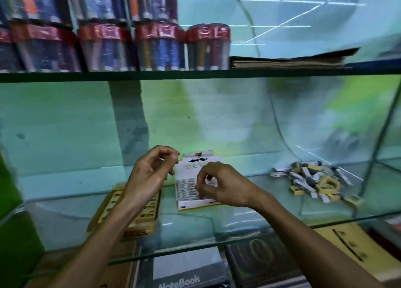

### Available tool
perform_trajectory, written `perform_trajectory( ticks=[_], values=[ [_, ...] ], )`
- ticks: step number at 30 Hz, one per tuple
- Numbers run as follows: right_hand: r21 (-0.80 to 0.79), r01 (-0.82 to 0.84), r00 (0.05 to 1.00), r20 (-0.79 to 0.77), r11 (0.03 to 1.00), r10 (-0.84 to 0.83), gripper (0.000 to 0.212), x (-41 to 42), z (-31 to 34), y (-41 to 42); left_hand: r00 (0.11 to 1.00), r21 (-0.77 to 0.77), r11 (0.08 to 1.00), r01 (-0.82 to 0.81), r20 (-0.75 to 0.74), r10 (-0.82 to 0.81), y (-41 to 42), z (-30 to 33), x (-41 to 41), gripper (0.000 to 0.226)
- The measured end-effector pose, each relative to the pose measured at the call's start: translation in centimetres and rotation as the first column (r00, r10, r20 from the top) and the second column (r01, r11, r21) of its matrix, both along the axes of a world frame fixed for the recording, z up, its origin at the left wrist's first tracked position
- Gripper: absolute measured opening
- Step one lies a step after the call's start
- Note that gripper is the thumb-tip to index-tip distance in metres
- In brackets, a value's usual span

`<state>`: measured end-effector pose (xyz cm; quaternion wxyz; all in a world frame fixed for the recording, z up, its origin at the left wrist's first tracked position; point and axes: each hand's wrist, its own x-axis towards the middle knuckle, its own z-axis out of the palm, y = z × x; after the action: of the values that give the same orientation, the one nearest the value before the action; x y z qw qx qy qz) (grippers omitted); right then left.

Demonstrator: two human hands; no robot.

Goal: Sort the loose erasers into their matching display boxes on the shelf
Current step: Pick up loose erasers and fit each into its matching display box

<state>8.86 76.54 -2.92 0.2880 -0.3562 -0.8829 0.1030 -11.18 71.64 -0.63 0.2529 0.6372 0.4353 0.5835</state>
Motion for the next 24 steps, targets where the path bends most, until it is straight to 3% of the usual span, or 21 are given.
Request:
perform_trajectory(
  ticks=[7,12,19,24],
  values=[
    [0.022,0.206,0.976,-0.073,0.978,-0.204,0.007,8.6,-0.6,0.2,0.981,-0.024,0.984,0.176,-0.074,-0.178,3.0,-1.2,7.4,0.005],
    [-0.030,0.402,0.910,-0.097,0.915,-0.403,0.005,15.3,-0.4,1.3,0.948,-0.085,0.958,0.273,-0.146,-0.283,4.9,-2.4,12.9,0.006],
    [-0.078,0.604,0.794,-0.025,0.793,-0.607,0.009,22.7,-0.1,3.1,0.884,-0.174,0.937,0.303,-0.315,-0.345,7.3,-4.1,19.1,0.004],
    [-0.070,0.634,0.773,0.009,0.770,-0.635,0.009,24.8,-0.2,3.5,0.774,-0.103,0.943,0.317,-0.547,-0.320,9.3,-5.1,22.5,0.016]
  ],
)
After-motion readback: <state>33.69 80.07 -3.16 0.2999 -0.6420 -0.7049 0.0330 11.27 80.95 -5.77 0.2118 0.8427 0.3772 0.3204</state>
